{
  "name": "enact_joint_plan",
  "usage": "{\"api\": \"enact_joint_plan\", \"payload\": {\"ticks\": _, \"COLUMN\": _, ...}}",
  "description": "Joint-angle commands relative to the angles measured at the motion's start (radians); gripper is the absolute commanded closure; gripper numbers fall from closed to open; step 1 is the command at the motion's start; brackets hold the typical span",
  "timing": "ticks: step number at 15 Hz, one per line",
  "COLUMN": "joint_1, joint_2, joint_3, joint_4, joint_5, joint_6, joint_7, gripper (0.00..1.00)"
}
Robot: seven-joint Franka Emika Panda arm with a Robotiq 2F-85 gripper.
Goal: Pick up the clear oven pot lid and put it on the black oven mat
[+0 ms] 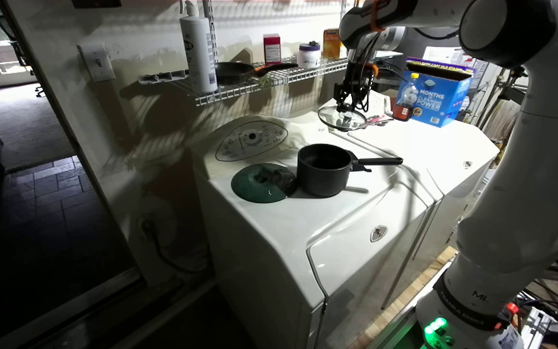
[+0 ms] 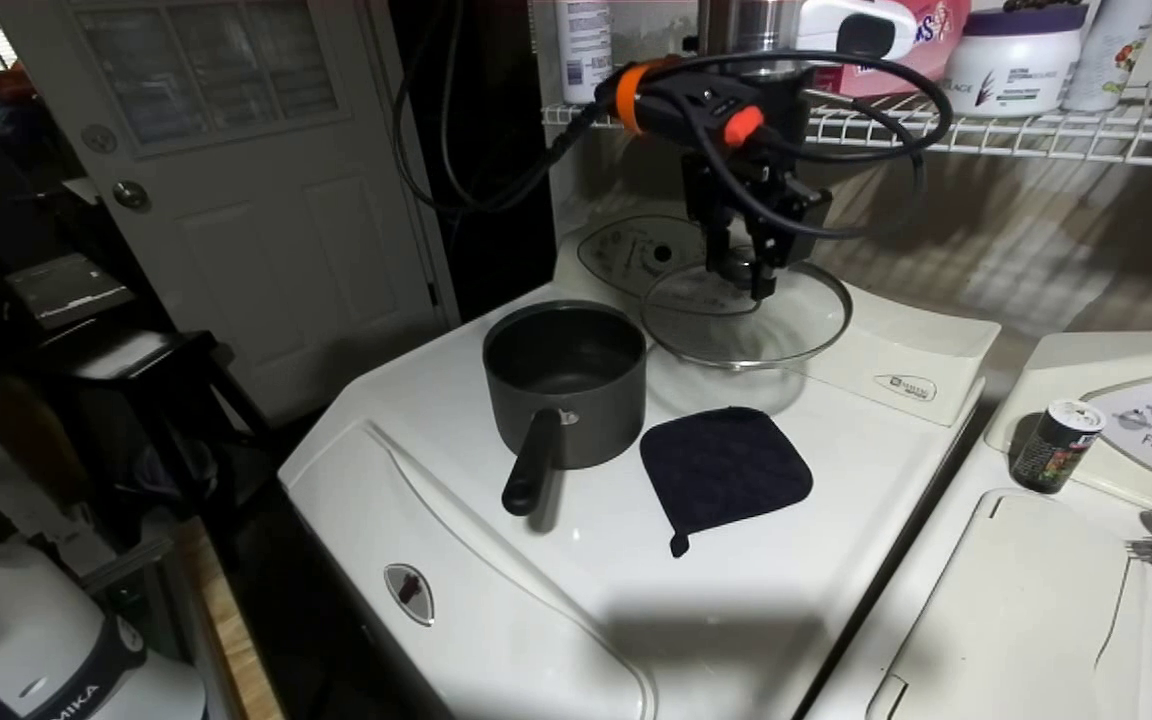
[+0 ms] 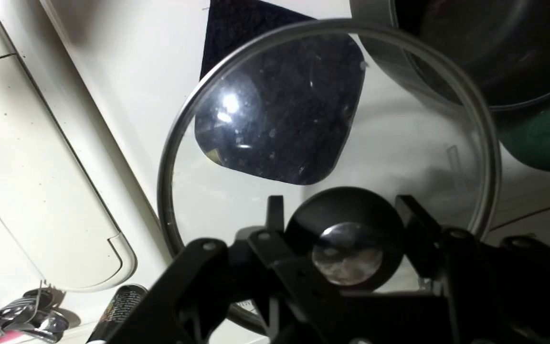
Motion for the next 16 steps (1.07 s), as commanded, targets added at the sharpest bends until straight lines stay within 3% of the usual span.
{"api": "enact_joint_plan", "payload": {"ticks": 1, "joint_1": -0.032, "joint_2": 0.058, "joint_3": 0.004, "joint_4": 0.064, "joint_5": 0.03, "joint_6": -0.032, "joint_7": 0.004, "gripper": 0.66}}
{"api": "enact_joint_plan", "payload": {"ticks": 16, "joint_1": -0.095, "joint_2": 0.154, "joint_3": 0.016, "joint_4": 0.008, "joint_5": 0.052, "joint_6": 0.035, "joint_7": -0.033, "gripper": 0.66}}
